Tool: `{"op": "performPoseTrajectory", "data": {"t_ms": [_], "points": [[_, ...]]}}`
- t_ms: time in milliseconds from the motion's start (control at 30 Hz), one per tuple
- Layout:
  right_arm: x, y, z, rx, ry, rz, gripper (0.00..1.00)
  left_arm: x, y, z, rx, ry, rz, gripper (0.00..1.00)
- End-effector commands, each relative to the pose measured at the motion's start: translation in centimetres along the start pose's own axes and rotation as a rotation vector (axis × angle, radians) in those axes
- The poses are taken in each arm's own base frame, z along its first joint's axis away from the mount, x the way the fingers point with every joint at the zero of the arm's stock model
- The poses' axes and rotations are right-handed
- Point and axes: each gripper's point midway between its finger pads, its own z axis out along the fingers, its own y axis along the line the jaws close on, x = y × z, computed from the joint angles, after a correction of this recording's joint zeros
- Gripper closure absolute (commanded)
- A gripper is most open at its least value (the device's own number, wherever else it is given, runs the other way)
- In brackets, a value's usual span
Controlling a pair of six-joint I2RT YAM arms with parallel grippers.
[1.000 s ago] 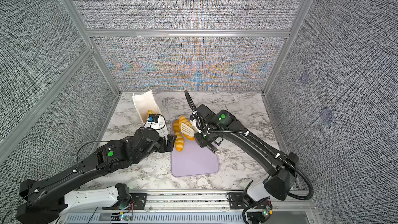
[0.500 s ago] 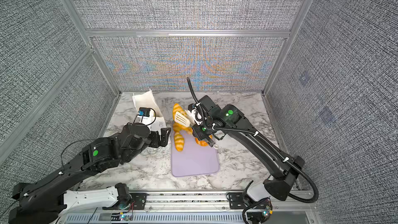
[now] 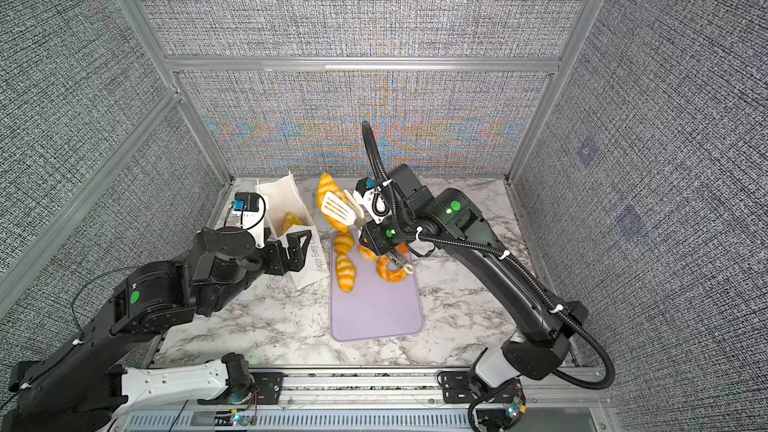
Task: Place the fake bread into the paper bag
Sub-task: 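Lift the croissant in the tongs toward the bag while left grasps the bag, then lower the croissant into the bag opening and open the tongs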
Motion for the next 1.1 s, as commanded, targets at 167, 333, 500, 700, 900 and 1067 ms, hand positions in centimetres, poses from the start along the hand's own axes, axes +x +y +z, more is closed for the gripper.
{"op": "performPoseTrajectory", "data": {"t_ms": [167,333,500,700,900,1067], "points": [[-2.7,2.5,-1.0,-0.058,-0.072,-0.049,0.68,-0.4,3.6,-1.8,-0.109,-0.048,-0.036,0.01],[-4.4,4.1,-1.0,-0.089,-0.098,-0.084,0.68,0.1,5.2,-2.4,-0.162,-0.052,-0.062,0.01],[-5.8,5.8,-0.5,-0.127,-0.118,-0.11,0.68,0.6,6.2,-2.9,-0.168,-0.052,-0.086,0.01],[-7.1,7.6,0.9,-0.163,-0.127,-0.134,0.68,1.6,6.4,-2.4,-0.182,-0.028,-0.068,0.01],[-7.7,7.4,3.5,-0.147,-0.109,-0.108,0.68,1.8,6.5,-2.4,-0.183,-0.027,-0.066,0.01],[-7.6,6.7,5.4,-0.11,-0.084,-0.098,0.67,2.1,6.5,-2.3,-0.176,-0.027,-0.07,0.01]]}}
